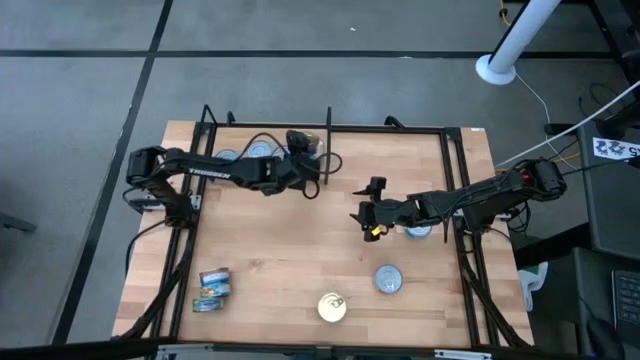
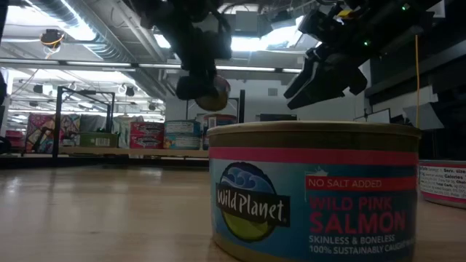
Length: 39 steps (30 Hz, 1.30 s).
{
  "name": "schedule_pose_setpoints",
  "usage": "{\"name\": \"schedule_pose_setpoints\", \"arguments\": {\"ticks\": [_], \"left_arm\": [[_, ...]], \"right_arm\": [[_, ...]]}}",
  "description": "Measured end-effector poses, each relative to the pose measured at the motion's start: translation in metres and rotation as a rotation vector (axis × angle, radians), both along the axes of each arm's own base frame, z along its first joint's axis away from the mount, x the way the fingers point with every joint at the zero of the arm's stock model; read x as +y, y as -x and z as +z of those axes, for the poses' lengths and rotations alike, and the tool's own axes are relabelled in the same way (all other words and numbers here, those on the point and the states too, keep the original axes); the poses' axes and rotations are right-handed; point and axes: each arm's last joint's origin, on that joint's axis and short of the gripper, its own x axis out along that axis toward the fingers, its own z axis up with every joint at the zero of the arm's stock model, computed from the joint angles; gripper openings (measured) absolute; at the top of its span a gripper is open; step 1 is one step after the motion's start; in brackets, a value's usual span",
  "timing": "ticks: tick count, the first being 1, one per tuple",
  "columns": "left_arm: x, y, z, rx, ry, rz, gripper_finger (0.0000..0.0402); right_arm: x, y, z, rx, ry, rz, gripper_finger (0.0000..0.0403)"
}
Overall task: Stack canned seafood by type on shelf
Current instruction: Stack the blue pink tuna can on top of the blue pink tuna can on the shelf
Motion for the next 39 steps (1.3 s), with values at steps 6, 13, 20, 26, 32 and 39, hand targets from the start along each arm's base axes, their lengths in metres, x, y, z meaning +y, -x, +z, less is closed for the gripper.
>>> {"name": "schedule_pose_setpoints", "arguments": {"ticks": [6, 13, 20, 26, 32, 39], "left_arm": [[0.012, -0.008, -0.011, 0.036, -0.028, 0.006, 0.0198], [0.024, -0.012, -0.020, 0.036, -0.034, 0.033, 0.0198], [0.027, -0.012, -0.020, 0.031, -0.015, 0.016, 0.0198], [0.027, -0.012, -0.021, 0.036, -0.013, 0.008, 0.0211], [0.026, -0.012, -0.021, 0.029, -0.003, 0.010, 0.0242], [0.026, -0.012, -0.021, 0.019, 0.001, 0.013, 0.0274]], "right_arm": [[0.000, 0.000, 0.000, 0.001, -0.005, 0.007, 0.0308], [0.000, 0.000, 0.000, 0.001, -0.006, 0.007, 0.0308], [0.000, 0.000, 0.000, 0.002, -0.005, 0.007, 0.0308], [0.000, 0.000, 0.000, 0.002, -0.005, 0.007, 0.0308], [0.000, 0.000, 0.000, 0.001, -0.005, 0.007, 0.0308], [0.000, 0.000, 0.000, 0.002, -0.005, 0.007, 0.0308]]}}
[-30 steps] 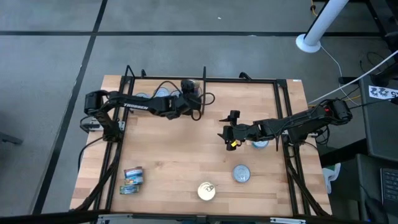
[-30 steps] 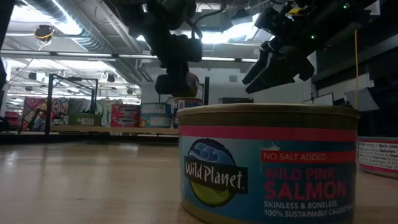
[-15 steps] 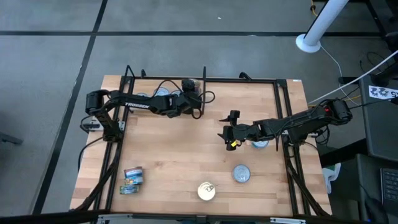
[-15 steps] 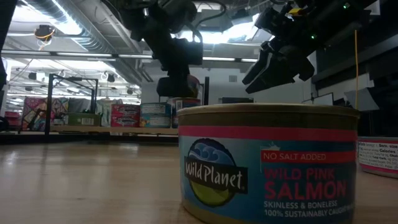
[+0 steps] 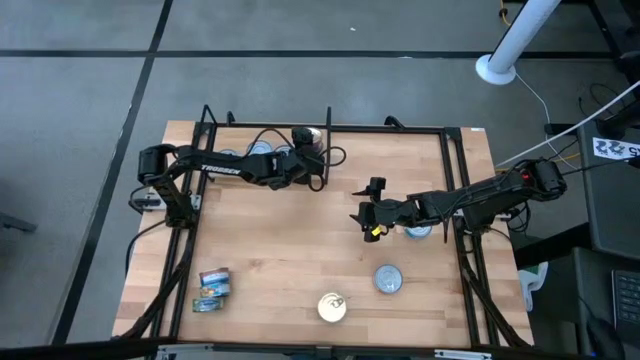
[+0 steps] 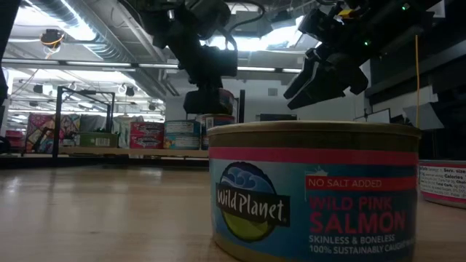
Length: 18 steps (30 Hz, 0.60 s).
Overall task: Stack canned seafood by type on shelf
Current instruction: Stack the blue pink tuna can on top of the blue pink tuna can on the shelf
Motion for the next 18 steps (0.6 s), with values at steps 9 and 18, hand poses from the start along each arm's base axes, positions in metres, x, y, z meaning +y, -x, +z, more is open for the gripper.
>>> {"name": "schedule_pose_setpoints", "arguments": {"ticks": [9, 18], "left_arm": [[-0.0102, -0.0026, 0.0001, 0.001, -0.001, -0.030, 0.0272], [-0.0070, -0.0018, 0.0000, -0.040, 0.017, 0.000, 0.0272]], "right_arm": [[0.0000, 0.0000, 0.0000, 0.000, 0.000, 0.000, 0.0308], [0.0000, 0.0000, 0.0000, 0.000, 0.000, 0.000, 0.0308]]}}
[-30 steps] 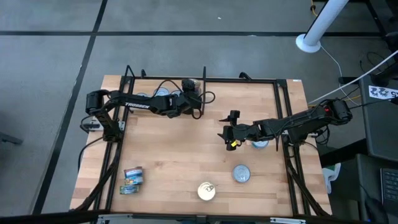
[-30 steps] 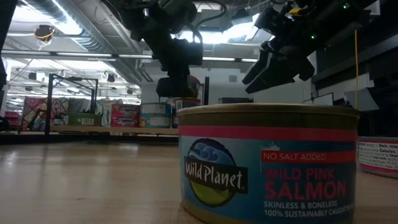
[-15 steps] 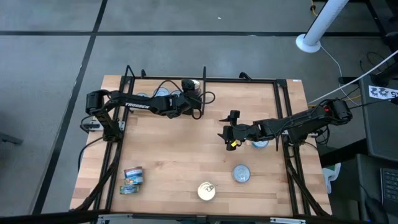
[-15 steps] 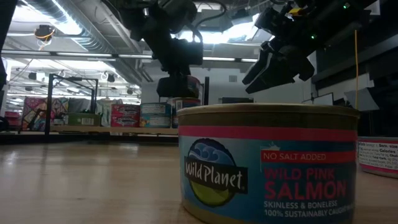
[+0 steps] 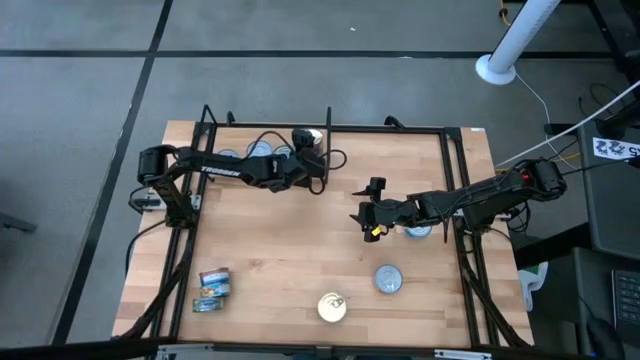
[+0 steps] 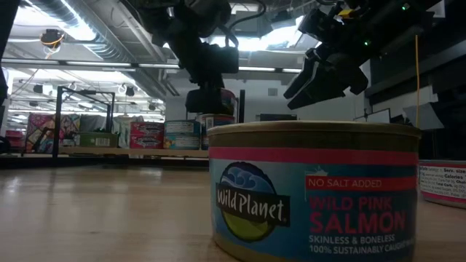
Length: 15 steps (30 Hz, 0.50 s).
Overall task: Stack canned seafood by type on shelf
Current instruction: Stack the blue pink tuna can on top of the blue pink tuna can on the shelf
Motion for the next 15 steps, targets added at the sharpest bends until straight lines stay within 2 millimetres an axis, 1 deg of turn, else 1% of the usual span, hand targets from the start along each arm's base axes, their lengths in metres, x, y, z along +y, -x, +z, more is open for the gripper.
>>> {"name": "schedule_pose_setpoints", "arguments": {"ticks": [3, 7, 15], "left_arm": [[0.005, 0.001, 0.000, -0.007, 0.007, 0.012, 0.0272], [0.011, 0.002, -0.001, -0.055, 0.058, 0.013, 0.0272], [0.012, 0.002, -0.001, -0.102, 0.099, 0.017, 0.0272]], "right_arm": [[0.000, 0.000, 0.000, 0.000, 0.000, 0.000, 0.0308], [0.000, 0.000, 0.000, 0.000, 0.000, 0.000, 0.0308], [0.000, 0.000, 0.000, 0.000, 0.000, 0.000, 0.0308]]}}
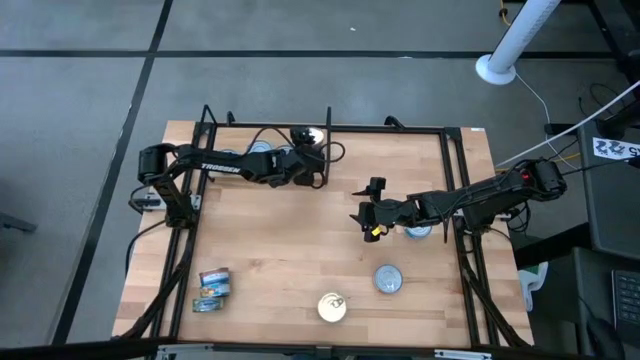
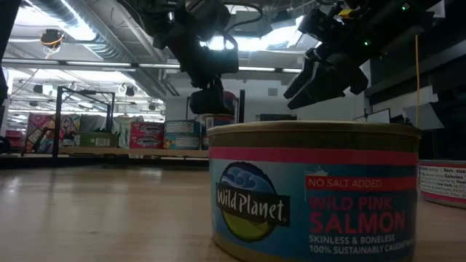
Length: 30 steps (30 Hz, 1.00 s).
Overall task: Stack canned seafood by type on shelf
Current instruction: Stack the blue pink tuna can on top of the blue pink tuna can on the shelf, then stack the green tuna can on top of the green tuna can on the shelf
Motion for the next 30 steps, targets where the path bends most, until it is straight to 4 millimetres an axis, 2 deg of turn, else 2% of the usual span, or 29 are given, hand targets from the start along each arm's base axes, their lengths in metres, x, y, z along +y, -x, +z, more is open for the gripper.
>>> {"name": "schedule_pose_setpoints", "arguments": {"ticks": [11, 20, 30], "left_arm": [[-0.002, 0.006, 0.001, -0.006, 0.057, 0.015, 0.0272], [-0.004, 0.012, 0.019, -0.119, 0.124, -0.008, 0.0272], [-0.001, 0.015, 0.015, -0.125, 0.208, -0.016, 0.0272]], "right_arm": [[0.000, 0.000, 0.000, 0.000, 0.000, 0.000, 0.0308], [0.000, 0.000, 0.000, 0.002, -0.009, 0.008, 0.0308], [0.001, 0.000, -0.001, 0.006, -0.035, 0.038, 0.0308]]}}
